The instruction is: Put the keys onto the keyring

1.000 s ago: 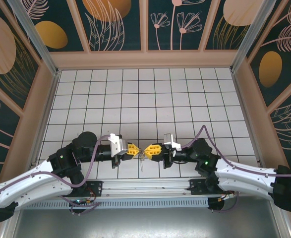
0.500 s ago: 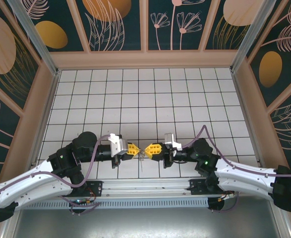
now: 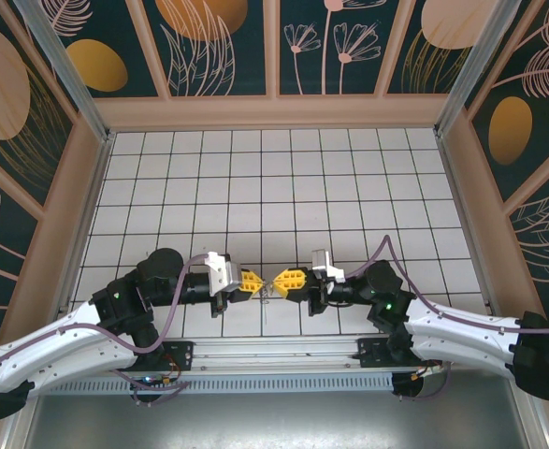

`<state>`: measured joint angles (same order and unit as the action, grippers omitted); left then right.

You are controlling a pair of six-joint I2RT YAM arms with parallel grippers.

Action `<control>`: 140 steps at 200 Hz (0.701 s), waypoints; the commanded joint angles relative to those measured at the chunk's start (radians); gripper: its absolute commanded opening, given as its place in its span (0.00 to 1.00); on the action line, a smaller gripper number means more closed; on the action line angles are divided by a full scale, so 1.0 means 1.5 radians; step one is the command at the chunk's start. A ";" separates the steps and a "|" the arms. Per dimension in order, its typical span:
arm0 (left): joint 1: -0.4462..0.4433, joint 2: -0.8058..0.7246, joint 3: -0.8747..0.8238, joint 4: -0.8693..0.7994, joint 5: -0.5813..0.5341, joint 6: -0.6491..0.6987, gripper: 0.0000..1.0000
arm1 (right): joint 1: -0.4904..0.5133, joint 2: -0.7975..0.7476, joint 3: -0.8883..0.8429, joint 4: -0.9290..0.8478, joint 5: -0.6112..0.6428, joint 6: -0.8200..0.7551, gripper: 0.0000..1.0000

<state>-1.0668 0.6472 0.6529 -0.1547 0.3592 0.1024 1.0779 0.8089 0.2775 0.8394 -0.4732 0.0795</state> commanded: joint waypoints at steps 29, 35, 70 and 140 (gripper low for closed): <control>0.001 0.000 0.013 0.022 0.016 0.009 0.00 | -0.006 0.012 0.001 0.043 -0.011 0.009 0.00; 0.001 -0.001 0.012 0.022 0.017 0.009 0.00 | -0.007 0.013 0.001 0.044 -0.012 0.009 0.00; 0.002 -0.002 0.011 0.023 0.018 0.009 0.00 | -0.008 0.018 0.002 0.045 -0.015 0.010 0.00; 0.002 -0.003 0.010 0.025 0.016 0.011 0.00 | -0.010 0.039 0.009 0.044 -0.042 0.014 0.00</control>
<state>-1.0657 0.6460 0.6529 -0.1631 0.3588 0.1024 1.0653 0.8448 0.2775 0.8776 -0.5037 0.0887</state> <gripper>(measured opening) 0.042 0.044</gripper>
